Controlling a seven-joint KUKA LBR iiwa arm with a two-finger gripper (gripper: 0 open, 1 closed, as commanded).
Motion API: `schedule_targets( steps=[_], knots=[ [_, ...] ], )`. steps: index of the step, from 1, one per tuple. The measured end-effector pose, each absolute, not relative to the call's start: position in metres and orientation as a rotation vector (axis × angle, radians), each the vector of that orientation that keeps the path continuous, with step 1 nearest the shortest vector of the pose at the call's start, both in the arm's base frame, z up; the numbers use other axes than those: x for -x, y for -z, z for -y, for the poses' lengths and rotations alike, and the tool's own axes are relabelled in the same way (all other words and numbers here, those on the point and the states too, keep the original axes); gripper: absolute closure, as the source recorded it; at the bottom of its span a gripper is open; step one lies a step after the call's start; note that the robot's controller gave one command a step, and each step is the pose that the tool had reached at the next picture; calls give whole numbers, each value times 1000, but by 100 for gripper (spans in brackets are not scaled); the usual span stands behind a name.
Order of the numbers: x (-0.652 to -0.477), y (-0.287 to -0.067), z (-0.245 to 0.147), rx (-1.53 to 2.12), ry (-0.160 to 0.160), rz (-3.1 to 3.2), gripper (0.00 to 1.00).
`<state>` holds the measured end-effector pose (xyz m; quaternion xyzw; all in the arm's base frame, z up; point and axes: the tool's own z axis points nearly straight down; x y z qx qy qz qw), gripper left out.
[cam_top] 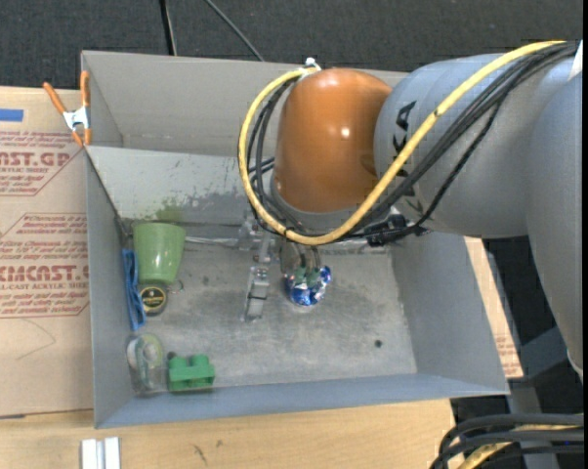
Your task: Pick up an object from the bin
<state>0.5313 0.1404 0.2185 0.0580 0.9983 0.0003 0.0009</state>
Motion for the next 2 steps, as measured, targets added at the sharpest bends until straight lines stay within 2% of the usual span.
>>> schedule_targets(
  steps=[1, 2],
  knots=[
    [-509, -80, -164, -303, 2, -3135, 0],
    [-486, -72, -213, 141, 0, -3134, 0]
  ],
)
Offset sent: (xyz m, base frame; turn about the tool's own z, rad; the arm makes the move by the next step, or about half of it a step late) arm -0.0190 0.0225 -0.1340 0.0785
